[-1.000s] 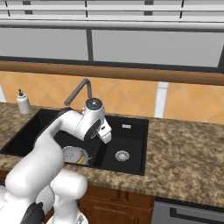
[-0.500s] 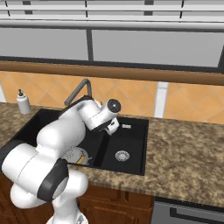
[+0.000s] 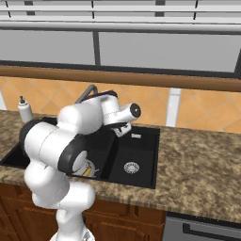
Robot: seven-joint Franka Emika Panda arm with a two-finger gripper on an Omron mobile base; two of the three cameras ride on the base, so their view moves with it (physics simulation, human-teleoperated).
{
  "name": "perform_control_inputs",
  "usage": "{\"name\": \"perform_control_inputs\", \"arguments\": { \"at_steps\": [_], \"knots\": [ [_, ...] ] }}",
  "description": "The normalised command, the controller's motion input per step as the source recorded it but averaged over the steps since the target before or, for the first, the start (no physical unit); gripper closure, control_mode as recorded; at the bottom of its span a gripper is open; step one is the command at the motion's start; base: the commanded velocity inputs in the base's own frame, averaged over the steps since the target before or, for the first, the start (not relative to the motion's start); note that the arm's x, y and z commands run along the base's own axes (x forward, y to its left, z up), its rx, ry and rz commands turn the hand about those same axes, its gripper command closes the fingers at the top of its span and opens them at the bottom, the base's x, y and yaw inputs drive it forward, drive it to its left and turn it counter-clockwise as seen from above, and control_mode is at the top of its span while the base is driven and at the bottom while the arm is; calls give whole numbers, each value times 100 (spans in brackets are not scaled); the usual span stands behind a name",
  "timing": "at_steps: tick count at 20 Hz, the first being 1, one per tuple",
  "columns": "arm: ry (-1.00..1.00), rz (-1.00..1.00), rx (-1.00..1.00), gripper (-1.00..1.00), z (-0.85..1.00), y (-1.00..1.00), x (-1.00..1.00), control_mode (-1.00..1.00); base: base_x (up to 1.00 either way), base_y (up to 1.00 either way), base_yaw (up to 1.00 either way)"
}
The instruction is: Put the colander in the sink, put the banana in the colander, and turn on the sink faucet and pour water over the colander.
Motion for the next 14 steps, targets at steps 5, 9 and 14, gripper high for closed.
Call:
{"name": "perform_control_inputs", "arguments": {
  "at_steps": [5,9,14],
  "knots": [
    [-4,8,3,-100,0,25,37,-100,0,0,0],
    [-6,5,0,-100,-7,16,38,-100,0,0,0],
    [-8,3,-1,-100,-18,18,19,-100,0,0,0]
  ]
}}
